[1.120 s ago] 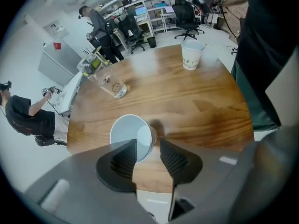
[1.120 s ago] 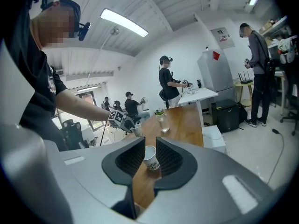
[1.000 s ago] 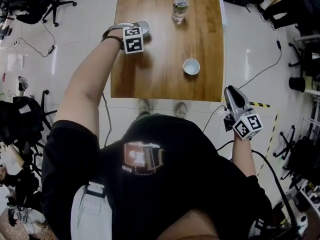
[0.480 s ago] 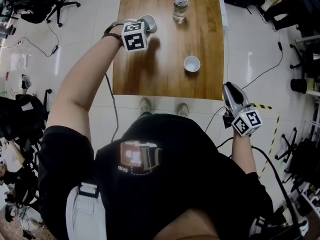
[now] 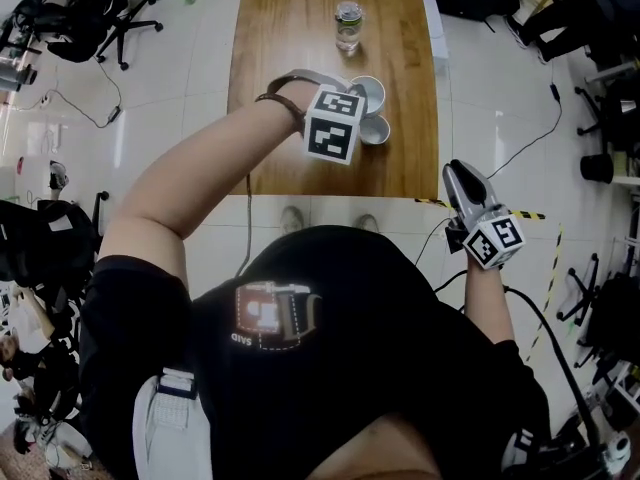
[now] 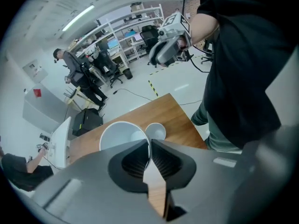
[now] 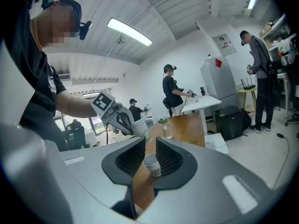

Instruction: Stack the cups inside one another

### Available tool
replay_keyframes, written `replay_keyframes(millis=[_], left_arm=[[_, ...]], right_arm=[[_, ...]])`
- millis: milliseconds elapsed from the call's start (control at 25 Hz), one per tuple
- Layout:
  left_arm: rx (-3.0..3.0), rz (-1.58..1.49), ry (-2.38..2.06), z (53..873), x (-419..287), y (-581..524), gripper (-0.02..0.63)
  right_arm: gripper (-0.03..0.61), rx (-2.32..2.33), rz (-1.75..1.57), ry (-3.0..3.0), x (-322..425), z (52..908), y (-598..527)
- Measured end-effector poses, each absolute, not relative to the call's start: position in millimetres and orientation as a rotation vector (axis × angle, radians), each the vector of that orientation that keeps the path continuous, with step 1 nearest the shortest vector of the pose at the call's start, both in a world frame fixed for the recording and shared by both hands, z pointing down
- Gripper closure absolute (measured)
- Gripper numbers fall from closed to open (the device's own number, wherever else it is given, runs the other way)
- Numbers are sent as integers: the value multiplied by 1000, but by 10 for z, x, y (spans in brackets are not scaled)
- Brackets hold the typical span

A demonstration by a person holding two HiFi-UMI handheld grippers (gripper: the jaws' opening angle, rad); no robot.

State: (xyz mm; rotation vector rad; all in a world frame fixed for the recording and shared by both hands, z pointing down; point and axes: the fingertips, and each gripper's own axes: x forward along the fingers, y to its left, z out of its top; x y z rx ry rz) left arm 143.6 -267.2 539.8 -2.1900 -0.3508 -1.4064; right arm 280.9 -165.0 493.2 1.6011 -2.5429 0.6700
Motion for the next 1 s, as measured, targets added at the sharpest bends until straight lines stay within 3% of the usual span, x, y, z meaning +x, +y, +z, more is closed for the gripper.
replay_keyframes(millis=[520,600,680,840,1000], left_arm=[[-2073,-1523,-522,6187,1679,-2334,584],[-2070,-1566,-546,6388,1659,-2332,475],[-2152,-1552,-515,6390,1693,-2407,412],[-2783,-1109,-91,5116,1879,-2914,400],[-3152,-519,360,3986,1219,-3191,462]], right_arm=[[494,1681,727,-2479,3071,5060,-1368],[494,1682,726,-2478,3077,5060,-1373],[494,1684,720,-2485,3069,5041,-1396],[494,1667,675,-2534,3134,4871,-1480],[494,1634,590,-2607,3218,4561,-1620]])
